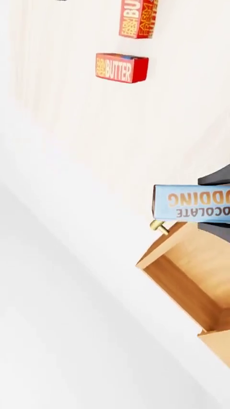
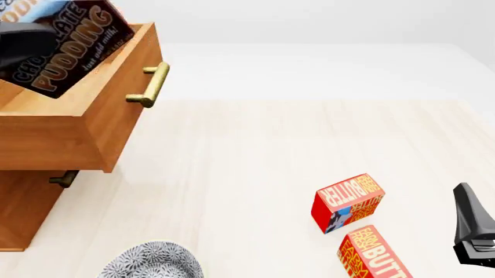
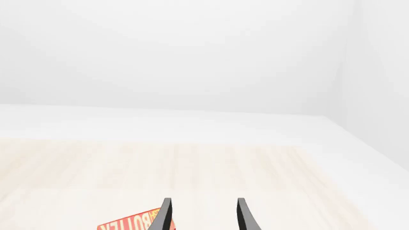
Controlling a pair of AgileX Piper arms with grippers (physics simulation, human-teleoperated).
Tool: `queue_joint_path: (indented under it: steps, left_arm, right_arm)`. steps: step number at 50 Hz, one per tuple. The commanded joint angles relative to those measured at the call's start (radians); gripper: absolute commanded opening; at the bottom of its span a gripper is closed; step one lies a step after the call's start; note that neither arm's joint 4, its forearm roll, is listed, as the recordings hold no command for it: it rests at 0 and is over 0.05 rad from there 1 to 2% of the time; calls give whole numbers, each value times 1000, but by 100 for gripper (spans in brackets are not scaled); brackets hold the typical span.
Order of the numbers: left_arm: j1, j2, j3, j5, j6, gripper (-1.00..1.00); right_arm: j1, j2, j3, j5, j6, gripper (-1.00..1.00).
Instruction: Put the chocolate pudding in the top drawer of the cabinet and close it.
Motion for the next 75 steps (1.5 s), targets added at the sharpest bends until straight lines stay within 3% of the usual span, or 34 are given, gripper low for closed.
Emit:
queue_joint_path:
  steps: [1,7,12,21,31,33,45,51,53,55,58,75]
  left_arm:
    - [94,3,-78,48,13,-100]
    - [156,52,-138,68,-42,-100]
    - [211,76,-133,68,-55,-100]
    - [263,161,-194,94,-181,-100]
    - [351,219,-206,85,-254,-100]
    - [404,213,-166,59,-202,-100]
    - [481,321,-185,42,-287,-100]
    - [537,328,-172,17,-273,-100]
    - [513,358,-174,24,-305,-100]
    - [547,347,-158,5,-276,-100]
    - [520,357,-150,2,-282,-100]
    - [584,311,-12,-23,-207,-100]
  right_arm:
    - [9,0,1,10,13,100]
    - [9,0,1,11,14,100]
    - [10,0,1,4,4,100]
    - [9,0,1,9,12,100]
    - [9,0,1,9,12,100]
    - [9,0,1,10,13,100]
    - [9,0,1,10,13,100]
    - [9,0,1,10,13,100]
    - [9,0,1,10,13,100]
    - [9,0,1,10,13,100]
    - [9,0,1,10,13,100]
    - [9,0,0,11,13,100]
